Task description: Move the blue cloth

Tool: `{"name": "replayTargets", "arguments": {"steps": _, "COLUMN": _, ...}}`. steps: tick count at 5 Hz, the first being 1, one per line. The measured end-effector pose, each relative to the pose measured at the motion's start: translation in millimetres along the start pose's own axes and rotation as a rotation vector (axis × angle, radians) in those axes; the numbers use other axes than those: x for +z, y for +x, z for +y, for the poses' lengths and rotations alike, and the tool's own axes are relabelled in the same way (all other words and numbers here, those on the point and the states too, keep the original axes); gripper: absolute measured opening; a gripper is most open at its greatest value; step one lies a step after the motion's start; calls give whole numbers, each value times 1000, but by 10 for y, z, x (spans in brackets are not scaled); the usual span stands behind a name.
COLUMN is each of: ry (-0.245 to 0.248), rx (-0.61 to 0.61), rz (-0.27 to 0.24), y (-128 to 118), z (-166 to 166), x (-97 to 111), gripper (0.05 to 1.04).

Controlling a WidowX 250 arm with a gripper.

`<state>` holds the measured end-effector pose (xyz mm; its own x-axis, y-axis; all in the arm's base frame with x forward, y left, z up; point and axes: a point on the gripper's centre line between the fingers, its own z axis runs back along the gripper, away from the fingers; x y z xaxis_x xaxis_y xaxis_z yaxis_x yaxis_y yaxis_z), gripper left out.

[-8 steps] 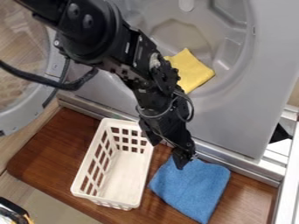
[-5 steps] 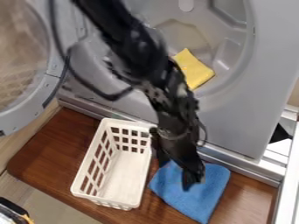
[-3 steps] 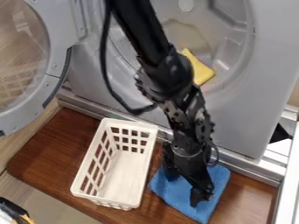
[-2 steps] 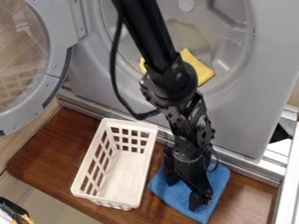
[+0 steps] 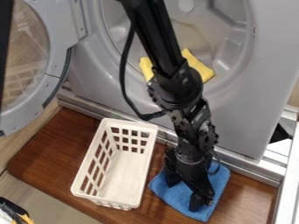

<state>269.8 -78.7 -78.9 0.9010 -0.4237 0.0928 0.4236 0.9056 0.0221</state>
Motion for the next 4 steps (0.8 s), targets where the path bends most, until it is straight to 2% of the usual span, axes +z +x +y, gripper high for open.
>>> {"name": "replayTargets", "arguments": {"steps": 2, "ry": 41, "rx": 71, "rz": 11, "y": -72, "z": 224, "x": -11, "gripper": 1001}}
{"name": "replayTargets", "arguments": {"steps": 4, "ry": 67, "rx": 203, "rz": 3, "y": -109, "z": 650, "x": -28, "gripper": 1001}}
